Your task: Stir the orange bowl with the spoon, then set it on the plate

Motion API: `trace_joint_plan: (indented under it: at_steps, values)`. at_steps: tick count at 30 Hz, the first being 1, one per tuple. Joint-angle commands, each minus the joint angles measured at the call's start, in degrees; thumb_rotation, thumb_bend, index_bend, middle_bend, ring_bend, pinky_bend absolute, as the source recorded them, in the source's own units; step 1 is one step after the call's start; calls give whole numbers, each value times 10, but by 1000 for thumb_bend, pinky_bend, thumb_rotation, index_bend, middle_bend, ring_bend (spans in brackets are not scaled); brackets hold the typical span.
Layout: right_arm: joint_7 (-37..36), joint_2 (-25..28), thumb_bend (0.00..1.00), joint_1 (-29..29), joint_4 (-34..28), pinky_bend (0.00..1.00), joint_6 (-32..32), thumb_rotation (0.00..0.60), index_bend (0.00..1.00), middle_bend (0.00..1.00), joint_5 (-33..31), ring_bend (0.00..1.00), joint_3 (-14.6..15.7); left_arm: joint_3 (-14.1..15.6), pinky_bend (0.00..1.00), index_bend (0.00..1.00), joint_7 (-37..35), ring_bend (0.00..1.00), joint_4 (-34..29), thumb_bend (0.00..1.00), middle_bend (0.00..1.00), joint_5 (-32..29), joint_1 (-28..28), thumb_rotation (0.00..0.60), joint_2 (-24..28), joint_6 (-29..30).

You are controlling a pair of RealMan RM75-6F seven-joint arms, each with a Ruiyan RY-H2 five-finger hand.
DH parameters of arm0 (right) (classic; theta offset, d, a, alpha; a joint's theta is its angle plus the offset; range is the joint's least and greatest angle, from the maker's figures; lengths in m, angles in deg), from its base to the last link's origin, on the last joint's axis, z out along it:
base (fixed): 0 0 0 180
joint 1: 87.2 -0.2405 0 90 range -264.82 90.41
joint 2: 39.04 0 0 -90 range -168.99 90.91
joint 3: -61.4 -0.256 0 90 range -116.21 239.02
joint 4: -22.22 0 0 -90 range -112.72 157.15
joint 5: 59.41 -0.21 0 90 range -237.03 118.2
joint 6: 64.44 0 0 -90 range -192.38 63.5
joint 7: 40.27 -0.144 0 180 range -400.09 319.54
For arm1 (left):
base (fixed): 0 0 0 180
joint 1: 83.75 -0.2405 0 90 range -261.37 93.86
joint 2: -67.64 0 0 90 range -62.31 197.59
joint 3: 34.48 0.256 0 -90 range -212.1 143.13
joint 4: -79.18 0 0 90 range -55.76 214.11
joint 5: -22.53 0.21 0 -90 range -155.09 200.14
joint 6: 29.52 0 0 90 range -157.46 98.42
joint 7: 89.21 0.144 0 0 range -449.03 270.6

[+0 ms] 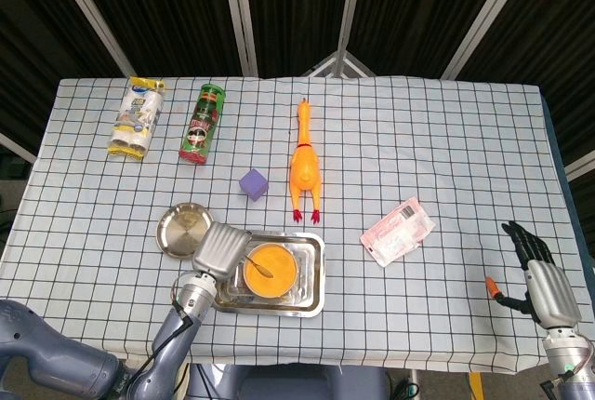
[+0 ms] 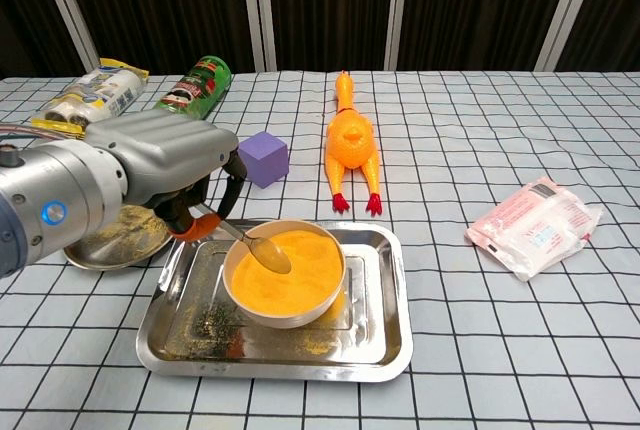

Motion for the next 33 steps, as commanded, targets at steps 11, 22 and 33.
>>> trace_joint_plan:
  at_steps: [11, 22, 33]
  values:
    - [-1, 0, 404, 0, 0, 0, 0, 600, 0, 0, 0, 0, 0, 18, 935, 745, 16, 951, 17, 640, 1000, 54, -6, 600, 1, 1]
    - [-1, 1, 404, 0, -1, 0, -1, 600, 0, 0, -1, 0, 0, 78, 935, 810, 52, 957, 44, 685, 1000, 158, -4, 600, 27, -19]
    - [-1, 1, 405, -1, -1, 0, -2, 600, 0, 0, 0, 0, 0, 90, 935, 812, 74, 957, 31, 685, 1000, 184, -8, 600, 60, -39]
